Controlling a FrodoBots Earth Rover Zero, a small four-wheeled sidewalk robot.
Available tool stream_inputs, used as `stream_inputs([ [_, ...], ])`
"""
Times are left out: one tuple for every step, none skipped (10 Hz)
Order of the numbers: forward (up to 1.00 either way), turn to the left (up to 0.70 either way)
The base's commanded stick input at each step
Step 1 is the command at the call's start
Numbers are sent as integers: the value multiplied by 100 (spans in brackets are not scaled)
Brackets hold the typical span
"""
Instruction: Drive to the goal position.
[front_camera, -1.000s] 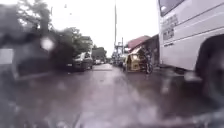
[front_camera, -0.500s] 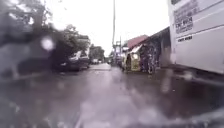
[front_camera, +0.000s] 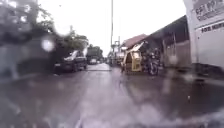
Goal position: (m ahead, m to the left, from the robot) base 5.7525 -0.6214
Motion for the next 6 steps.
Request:
stream_inputs([
  [100, 0],
  [100, 0],
  [100, 0],
  [100, 0],
  [100, 0],
  [100, 0],
])
